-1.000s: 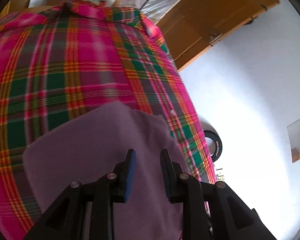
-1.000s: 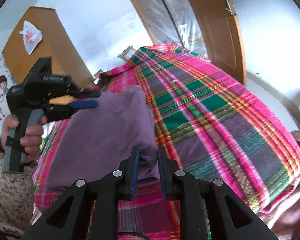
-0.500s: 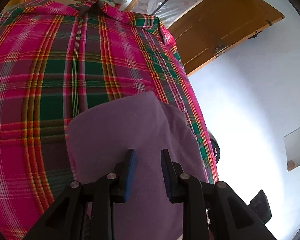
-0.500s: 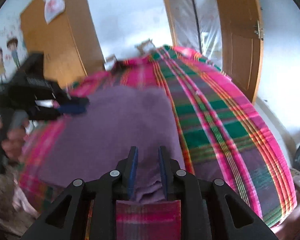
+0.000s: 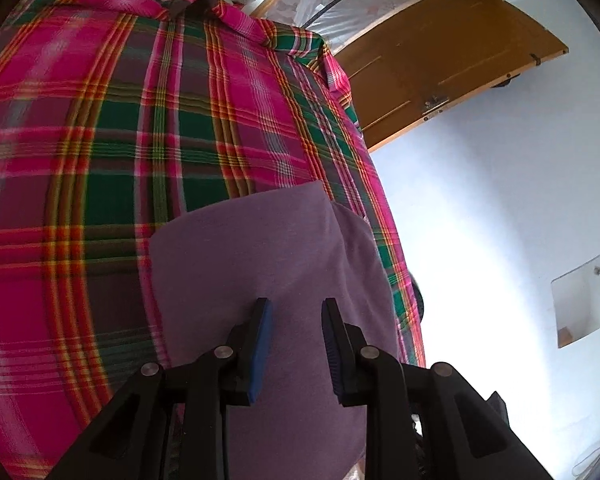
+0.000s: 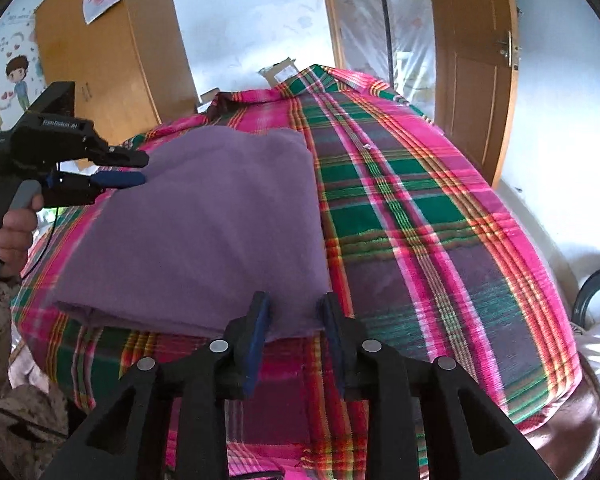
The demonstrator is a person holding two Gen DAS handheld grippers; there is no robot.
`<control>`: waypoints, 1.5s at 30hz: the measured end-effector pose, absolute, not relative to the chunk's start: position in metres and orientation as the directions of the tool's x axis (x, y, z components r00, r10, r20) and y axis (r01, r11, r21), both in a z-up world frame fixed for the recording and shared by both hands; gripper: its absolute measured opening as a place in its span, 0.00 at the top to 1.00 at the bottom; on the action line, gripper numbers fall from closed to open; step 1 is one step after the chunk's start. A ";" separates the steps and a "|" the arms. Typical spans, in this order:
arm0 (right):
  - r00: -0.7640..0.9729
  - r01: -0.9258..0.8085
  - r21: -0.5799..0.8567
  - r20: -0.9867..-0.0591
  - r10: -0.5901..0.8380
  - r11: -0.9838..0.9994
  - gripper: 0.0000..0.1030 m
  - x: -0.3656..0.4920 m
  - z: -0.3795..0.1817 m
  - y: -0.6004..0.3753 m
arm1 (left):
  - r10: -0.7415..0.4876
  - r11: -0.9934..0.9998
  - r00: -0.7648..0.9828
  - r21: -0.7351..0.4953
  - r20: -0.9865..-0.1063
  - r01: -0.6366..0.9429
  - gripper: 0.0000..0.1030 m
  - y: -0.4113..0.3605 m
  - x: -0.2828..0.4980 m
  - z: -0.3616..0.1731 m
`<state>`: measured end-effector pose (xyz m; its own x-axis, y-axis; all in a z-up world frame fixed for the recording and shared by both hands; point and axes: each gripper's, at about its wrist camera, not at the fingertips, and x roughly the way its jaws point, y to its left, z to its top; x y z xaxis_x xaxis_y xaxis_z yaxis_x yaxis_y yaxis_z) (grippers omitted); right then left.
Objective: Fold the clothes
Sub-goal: 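Lower the folded edge onto the stack and open both tools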
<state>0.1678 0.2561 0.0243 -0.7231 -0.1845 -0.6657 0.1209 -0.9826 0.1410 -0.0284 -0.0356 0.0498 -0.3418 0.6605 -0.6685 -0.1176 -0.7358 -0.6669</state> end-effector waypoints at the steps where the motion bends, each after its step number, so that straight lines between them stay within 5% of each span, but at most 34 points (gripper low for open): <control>1: -0.734 0.117 0.143 -0.654 -0.183 -0.983 0.72 0.169 0.030 0.258 | 0.661 -0.735 -0.342 -0.668 -0.668 -0.118 0.75 -0.037 -0.028 0.050; 9: -0.773 0.166 0.172 -0.588 -0.237 -0.971 0.73 0.141 0.059 0.258 | 0.650 -0.744 -0.366 -0.656 -0.666 -0.127 0.74 -0.043 -0.024 0.059; 23: -0.678 0.213 0.140 -0.691 -0.250 -0.967 0.73 0.095 0.024 0.233 | 0.646 -0.759 -0.328 -0.626 -0.689 -0.181 0.74 -0.034 -0.018 0.042; 36: -0.671 0.194 0.213 -0.684 -0.288 -0.958 0.73 0.091 0.037 0.254 | 0.680 -0.727 -0.311 -0.667 -0.664 -0.167 0.74 -0.044 -0.019 0.036; 42: -0.618 0.160 0.321 -0.705 -0.348 -0.934 0.49 0.079 0.031 0.280 | 0.722 -0.686 -0.270 -0.709 -0.637 -0.163 0.60 -0.055 -0.013 0.034; 45: -0.583 0.163 0.401 -0.698 -0.416 -0.902 0.46 0.072 0.026 0.291 | 0.734 -0.673 -0.238 -0.728 -0.636 -0.128 0.59 -0.062 -0.014 0.027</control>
